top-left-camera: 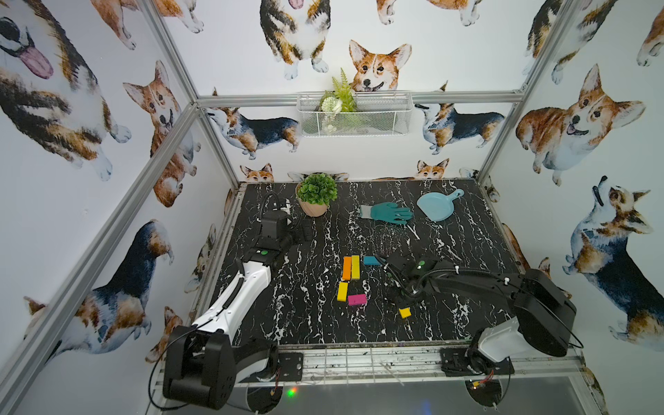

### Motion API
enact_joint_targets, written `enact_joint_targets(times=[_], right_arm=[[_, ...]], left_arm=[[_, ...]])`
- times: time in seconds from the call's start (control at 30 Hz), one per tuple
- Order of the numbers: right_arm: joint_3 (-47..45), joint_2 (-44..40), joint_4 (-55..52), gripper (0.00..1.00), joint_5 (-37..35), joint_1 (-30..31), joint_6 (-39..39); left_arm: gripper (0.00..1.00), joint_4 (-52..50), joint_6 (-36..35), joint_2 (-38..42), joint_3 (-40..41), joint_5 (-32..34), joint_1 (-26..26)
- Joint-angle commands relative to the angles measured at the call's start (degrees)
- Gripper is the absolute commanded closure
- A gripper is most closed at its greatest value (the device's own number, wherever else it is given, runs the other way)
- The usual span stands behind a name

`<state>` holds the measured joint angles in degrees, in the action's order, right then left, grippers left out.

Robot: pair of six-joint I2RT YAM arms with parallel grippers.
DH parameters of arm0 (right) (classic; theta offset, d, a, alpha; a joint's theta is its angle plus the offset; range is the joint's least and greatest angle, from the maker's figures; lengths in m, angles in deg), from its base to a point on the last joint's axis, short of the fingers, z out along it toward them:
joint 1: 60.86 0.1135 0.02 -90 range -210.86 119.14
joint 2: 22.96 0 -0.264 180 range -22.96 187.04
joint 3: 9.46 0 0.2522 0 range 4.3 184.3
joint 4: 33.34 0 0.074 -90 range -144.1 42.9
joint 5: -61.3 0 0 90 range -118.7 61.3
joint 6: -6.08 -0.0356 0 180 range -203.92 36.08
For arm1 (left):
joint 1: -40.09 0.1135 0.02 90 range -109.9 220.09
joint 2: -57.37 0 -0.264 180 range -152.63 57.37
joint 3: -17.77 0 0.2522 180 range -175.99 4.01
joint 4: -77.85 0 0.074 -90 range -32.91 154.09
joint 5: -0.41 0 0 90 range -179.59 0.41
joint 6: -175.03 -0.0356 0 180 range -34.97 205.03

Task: Assemble the letter p with building blocks
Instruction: Pick up the building block from the center of the board, then assemble the building block at the center of the board.

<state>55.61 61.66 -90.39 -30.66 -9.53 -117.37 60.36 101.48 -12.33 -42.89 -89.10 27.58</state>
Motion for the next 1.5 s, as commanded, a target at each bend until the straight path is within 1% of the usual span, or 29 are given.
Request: enact_joint_targets(times=[0.0, 0.07, 0.17, 0.27, 0.33, 0.47, 0.8, 1.0, 1.23, 1.27, 1.33, 1.43, 1.47], right_arm=[[1.8, -1.8, -0.5, 0.76, -1.0, -4.1, -0.4], [2.8, -2.0, 0.3, 0.76, 0.2, -7.2, 0.4], [4.7, -0.1, 1.1, 0.76, 2.6, -10.1, 1.5], [5.6, 2.4, 3.8, 0.76, 5.5, -11.6, 1.2], [6.5, 4.6, 4.8, 0.76, 5.8, -11.8, 1.6], [7.6, 8.4, 6.7, 0.76, 6.6, -13.0, 2.3], [10.1, 13.1, 8.6, 0.76, 7.5, -16.9, 4.4], [10.7, 16.2, 9.6, 0.76, 8.6, -17.0, 4.5], [10.9, 17.0, 10.5, 0.76, 8.5, -17.0, 3.5], [10.8, 17.1, 10.3, 0.74, 8.4, -17.1, 3.5], [10.6, 16.7, 9.9, 0.63, 8.3, -17.0, 3.6], [9.9, 15.7, 9.4, 0.5, 7.8, -17.0, 3.5], [9.5, 15.1, 9.3, 0.48, 7.5, -17.0, 3.4]], left_arm=[[0.0, 3.3, -2.3, -0.4, 0.6, -5.0, 0.0], [0.0, 4.3, -3.3, -1.1, 0.5, -8.2, 0.0], [0.0, 5.0, -3.6, -2.4, 0.0, -11.0, 0.0], [0.0, 5.4, -2.9, -3.3, 0.0, -12.0, 0.0], [0.0, 5.6, -2.5, -3.5, 0.0, -12.6, -0.1], [0.0, 5.8, -2.1, -3.8, -0.2, -13.0, -0.1], [0.0, 5.2, -1.8, -4.0, -0.7, -12.8, -0.1], [0.0, 4.9, -1.6, -4.6, -1.4, -12.9, -0.1], [0.0, 4.7, -1.2, -4.8, -1.4, -13.0, -0.1], [0.0, 4.6, -1.2, -4.8, -1.4, -13.0, 0.0], [0.0, 4.5, -1.3, -4.7, -1.4, -13.0, -0.1], [0.0, 4.3, -1.3, -4.6, -1.4, -13.0, -0.1], [0.0, 4.3, -1.3, -4.5, -1.4, -13.0, 0.0]])
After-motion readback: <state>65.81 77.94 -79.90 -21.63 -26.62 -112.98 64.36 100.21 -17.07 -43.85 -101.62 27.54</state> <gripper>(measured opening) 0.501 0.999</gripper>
